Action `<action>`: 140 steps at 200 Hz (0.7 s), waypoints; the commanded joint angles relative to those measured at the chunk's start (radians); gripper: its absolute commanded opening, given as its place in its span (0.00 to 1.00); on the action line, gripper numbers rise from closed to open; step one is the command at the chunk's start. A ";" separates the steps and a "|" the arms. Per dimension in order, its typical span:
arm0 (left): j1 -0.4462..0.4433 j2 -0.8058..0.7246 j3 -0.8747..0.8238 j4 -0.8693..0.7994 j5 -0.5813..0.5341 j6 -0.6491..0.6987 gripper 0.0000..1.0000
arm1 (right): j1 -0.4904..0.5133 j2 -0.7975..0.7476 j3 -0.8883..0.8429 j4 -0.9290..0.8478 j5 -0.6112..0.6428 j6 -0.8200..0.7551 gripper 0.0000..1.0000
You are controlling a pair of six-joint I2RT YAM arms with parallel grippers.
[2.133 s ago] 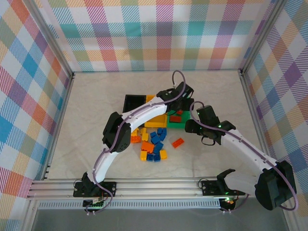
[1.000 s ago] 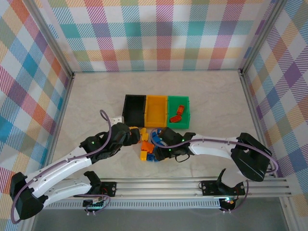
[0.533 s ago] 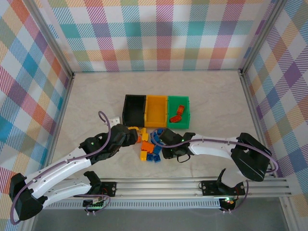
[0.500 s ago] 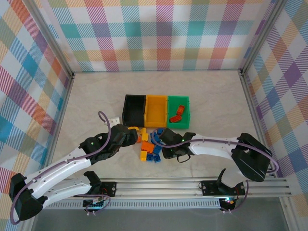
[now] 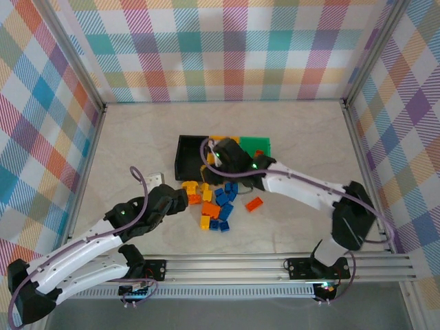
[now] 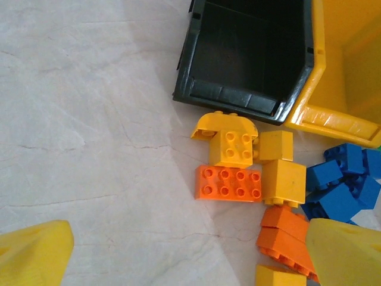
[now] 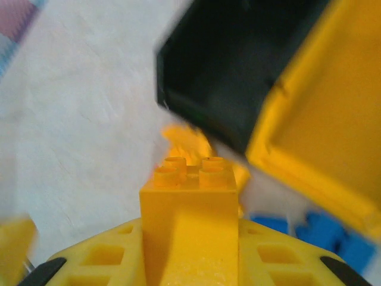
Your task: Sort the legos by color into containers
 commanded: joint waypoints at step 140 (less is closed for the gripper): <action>-0.019 0.106 -0.049 0.099 0.281 0.080 0.94 | -0.102 0.419 0.546 -0.088 -0.006 0.010 0.72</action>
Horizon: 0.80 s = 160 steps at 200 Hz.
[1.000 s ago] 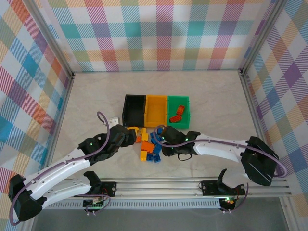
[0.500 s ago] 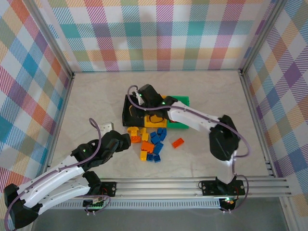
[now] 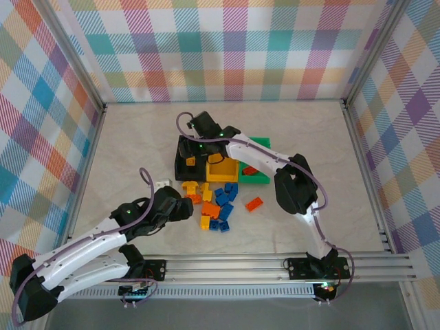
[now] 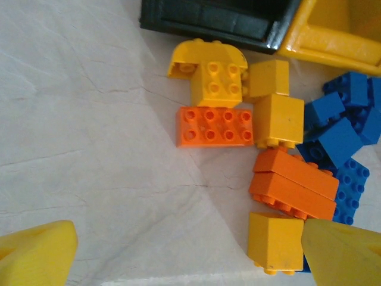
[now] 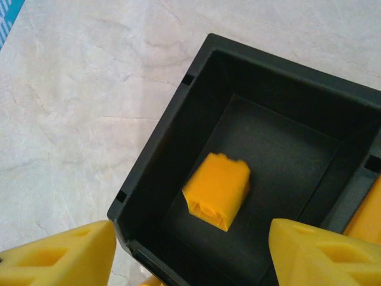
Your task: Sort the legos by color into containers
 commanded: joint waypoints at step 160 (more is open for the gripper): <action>-0.220 0.483 0.011 0.256 0.080 0.090 0.67 | -0.022 -0.744 -0.784 0.206 0.116 0.079 0.75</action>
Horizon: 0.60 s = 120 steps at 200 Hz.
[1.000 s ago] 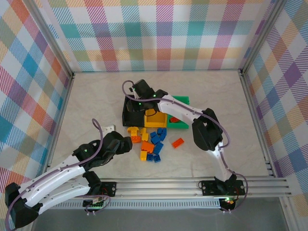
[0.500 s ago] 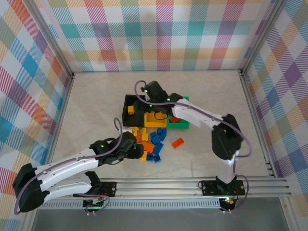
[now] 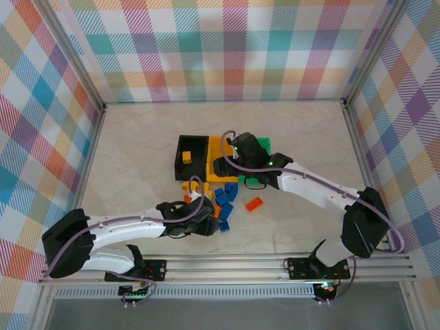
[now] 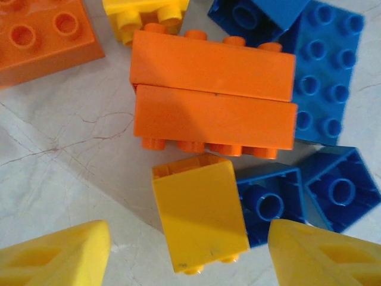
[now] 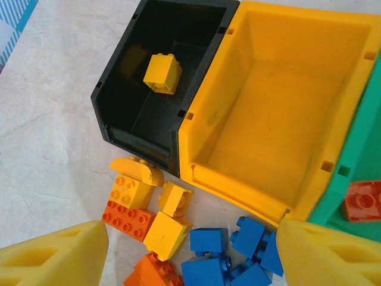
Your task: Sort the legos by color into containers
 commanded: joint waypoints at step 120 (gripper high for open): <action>0.082 -0.016 -0.032 -0.039 -0.052 0.005 0.68 | -0.007 -0.079 -0.058 0.068 0.033 0.021 0.75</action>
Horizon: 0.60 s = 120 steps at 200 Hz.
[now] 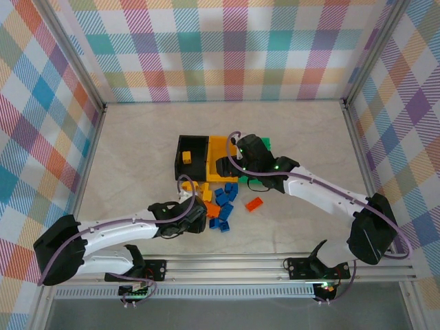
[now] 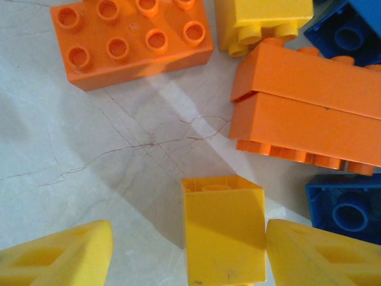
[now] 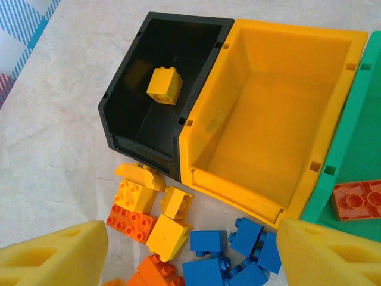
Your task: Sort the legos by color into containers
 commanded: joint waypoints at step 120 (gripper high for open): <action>0.133 -0.117 0.224 -0.204 -0.138 0.040 0.35 | -0.014 -0.142 -0.125 0.031 0.049 0.043 0.76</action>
